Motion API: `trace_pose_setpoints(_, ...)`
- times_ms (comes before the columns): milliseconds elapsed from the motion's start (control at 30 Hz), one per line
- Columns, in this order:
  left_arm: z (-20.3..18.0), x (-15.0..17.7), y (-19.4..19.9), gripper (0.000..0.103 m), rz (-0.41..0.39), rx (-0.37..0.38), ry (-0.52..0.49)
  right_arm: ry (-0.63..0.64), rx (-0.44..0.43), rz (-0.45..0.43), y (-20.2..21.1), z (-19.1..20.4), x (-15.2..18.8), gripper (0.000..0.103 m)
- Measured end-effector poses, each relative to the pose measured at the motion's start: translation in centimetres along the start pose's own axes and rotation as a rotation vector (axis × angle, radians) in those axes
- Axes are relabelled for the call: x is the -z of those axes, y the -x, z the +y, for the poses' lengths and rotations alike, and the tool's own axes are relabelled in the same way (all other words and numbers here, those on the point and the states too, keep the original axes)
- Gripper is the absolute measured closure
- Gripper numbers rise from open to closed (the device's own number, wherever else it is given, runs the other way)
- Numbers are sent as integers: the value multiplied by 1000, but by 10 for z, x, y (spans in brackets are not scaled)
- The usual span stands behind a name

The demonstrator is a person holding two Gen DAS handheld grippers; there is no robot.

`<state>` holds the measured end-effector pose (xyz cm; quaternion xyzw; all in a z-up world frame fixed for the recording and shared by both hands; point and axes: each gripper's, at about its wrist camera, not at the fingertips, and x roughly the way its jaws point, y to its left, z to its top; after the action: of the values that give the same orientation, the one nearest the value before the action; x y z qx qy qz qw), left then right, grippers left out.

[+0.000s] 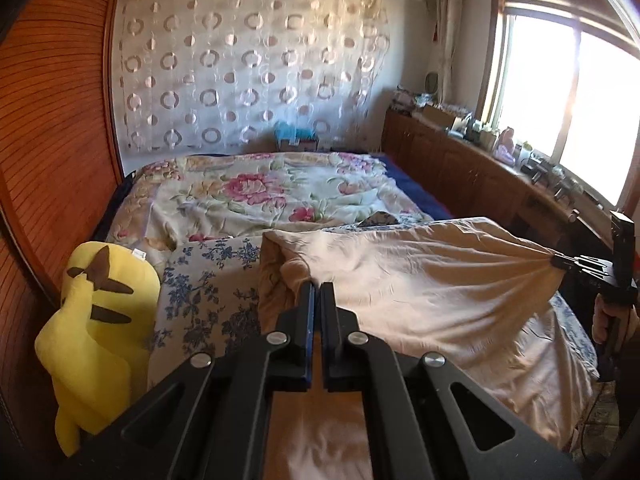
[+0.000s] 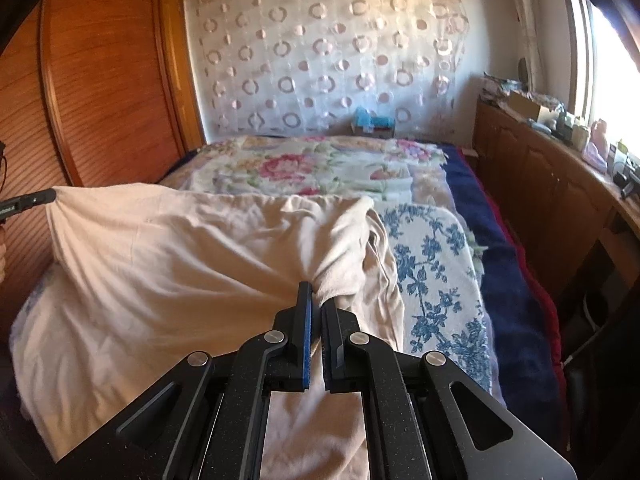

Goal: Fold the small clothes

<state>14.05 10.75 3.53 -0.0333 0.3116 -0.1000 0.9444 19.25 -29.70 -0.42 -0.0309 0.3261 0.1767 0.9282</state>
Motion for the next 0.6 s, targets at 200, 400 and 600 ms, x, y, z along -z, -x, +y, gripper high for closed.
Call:
trace_pose_setpoints(200, 3, 26, 33, 103, -24, 4, 5, 21, -36, -31, 49, 11, 11, 102)
trace_pose_setpoints(400, 6, 49, 79, 103, -57, 22, 18, 50, -63, -37, 103, 21, 22, 102)
trace_pose_setpoints(600, 10, 84, 103, 103, -25, -16, 26, 68, -70, 4, 146, 28, 39, 102)
